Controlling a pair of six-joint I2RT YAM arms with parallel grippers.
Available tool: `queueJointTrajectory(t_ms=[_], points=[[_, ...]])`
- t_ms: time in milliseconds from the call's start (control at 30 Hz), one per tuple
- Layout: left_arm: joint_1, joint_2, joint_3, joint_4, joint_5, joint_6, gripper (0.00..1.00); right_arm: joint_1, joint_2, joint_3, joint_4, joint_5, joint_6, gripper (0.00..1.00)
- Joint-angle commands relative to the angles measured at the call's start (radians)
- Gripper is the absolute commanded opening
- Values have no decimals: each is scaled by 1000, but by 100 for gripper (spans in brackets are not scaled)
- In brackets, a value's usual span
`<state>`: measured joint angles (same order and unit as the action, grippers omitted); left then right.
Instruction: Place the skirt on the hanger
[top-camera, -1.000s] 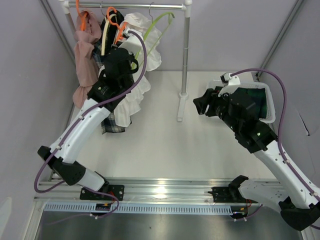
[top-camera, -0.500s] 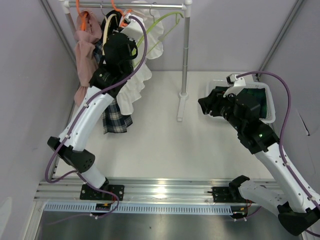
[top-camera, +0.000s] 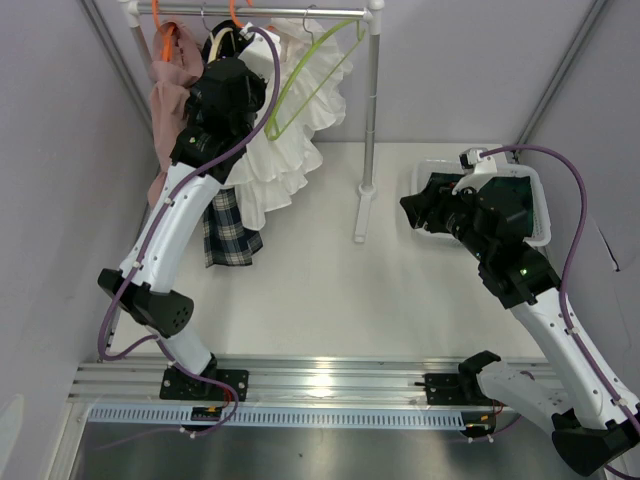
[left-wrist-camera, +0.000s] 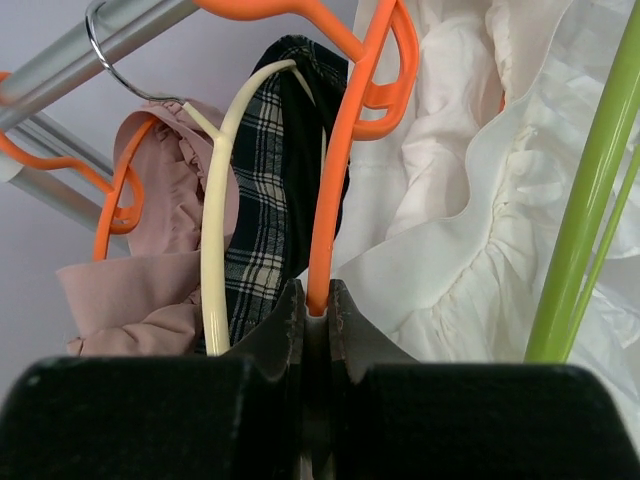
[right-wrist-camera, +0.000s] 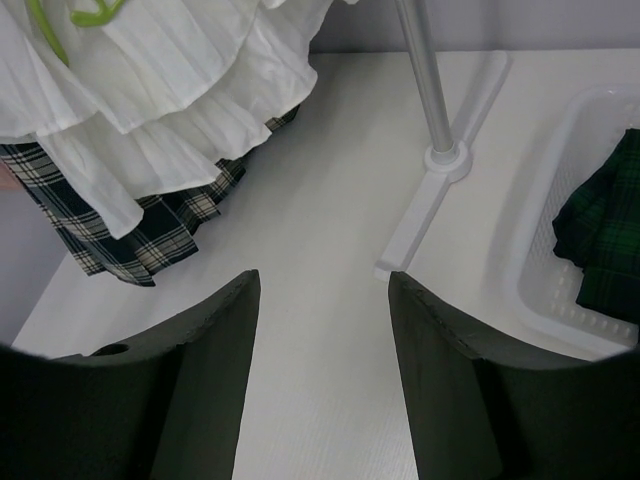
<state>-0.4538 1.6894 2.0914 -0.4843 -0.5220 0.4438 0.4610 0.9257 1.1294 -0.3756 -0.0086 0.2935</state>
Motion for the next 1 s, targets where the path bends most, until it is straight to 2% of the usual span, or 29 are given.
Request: queueJointTrajectory(t_ms=[0,367,867,967], points=[[24,-5,58,10,62,-68,0,-9,-16,0,46,-33,-8,60],[67,10,77,-28,177,-119,0,-22,-14,-6,47,-40,-5,60],[75,6,65,-63,208,-158,0,-38,-24,-28,52,-51,-1,60],[75,-7,64,-76,205,-172,5,-41,-22,-29,53,-54,-1,60]])
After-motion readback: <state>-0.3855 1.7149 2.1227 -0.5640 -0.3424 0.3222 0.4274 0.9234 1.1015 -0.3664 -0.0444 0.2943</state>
